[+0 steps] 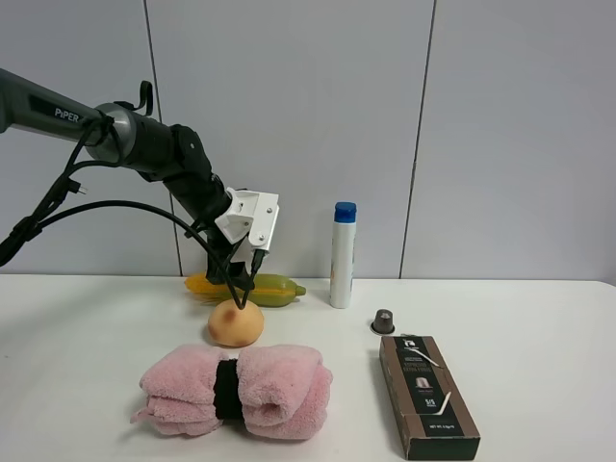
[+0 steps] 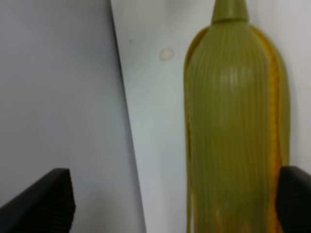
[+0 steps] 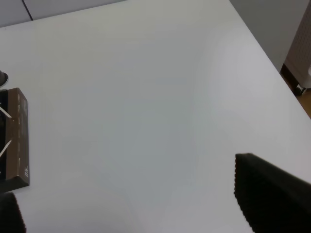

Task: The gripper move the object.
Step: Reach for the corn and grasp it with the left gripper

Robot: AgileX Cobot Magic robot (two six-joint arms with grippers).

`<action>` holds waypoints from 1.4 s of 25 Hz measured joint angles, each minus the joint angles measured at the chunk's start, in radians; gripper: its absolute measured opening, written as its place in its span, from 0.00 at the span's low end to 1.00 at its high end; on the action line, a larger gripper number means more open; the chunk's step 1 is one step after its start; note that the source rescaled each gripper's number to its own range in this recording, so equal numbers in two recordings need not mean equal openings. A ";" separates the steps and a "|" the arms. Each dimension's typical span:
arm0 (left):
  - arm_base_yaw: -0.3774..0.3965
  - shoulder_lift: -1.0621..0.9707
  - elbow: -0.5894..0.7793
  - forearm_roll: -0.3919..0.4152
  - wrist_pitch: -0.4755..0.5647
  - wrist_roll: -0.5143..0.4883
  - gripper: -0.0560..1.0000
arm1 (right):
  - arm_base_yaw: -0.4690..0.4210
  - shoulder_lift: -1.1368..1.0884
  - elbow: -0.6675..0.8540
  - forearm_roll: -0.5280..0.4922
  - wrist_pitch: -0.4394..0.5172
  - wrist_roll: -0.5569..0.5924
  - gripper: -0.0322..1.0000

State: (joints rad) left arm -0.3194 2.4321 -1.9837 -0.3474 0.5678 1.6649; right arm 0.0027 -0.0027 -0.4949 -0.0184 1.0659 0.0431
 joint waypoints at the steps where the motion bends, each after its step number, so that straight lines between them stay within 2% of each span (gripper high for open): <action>1: 0.001 0.000 0.000 0.000 0.000 0.001 0.73 | 0.000 0.000 0.000 0.000 0.000 0.000 1.00; 10: 0.001 0.017 0.000 -0.044 0.010 0.001 0.72 | 0.000 0.000 0.000 0.000 0.000 0.000 1.00; 35: 0.001 0.069 -0.001 -0.056 0.003 0.051 0.70 | 0.000 0.000 0.000 0.000 0.000 0.000 1.00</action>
State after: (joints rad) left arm -0.3187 2.5010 -1.9851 -0.4032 0.5706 1.7157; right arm 0.0027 -0.0027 -0.4949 -0.0184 1.0659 0.0431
